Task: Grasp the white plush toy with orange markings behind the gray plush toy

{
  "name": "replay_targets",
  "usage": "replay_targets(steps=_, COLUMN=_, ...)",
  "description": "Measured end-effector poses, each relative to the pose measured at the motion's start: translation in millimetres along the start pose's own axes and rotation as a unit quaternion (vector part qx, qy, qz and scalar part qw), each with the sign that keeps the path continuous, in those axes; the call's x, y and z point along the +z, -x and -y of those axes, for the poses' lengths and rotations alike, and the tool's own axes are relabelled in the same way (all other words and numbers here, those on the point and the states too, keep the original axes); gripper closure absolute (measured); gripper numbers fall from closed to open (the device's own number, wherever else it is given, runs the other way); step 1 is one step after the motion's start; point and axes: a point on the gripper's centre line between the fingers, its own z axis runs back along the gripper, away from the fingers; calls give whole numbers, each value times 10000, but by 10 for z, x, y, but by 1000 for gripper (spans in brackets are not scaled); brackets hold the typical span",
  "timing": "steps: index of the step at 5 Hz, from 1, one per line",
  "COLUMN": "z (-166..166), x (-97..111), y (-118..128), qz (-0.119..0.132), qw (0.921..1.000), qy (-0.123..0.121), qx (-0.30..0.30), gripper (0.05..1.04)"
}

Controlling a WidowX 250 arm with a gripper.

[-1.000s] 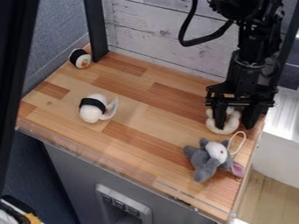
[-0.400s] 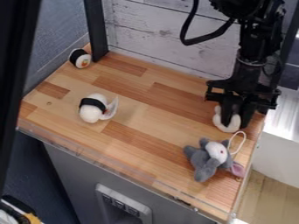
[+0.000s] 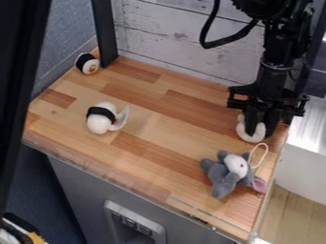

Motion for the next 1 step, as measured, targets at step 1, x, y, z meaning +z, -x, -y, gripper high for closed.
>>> replay_targets(steps=1, z=19, x=5, y=-21, qz=-36, qw=9995, qy=-16, qx=307, gripper=804)
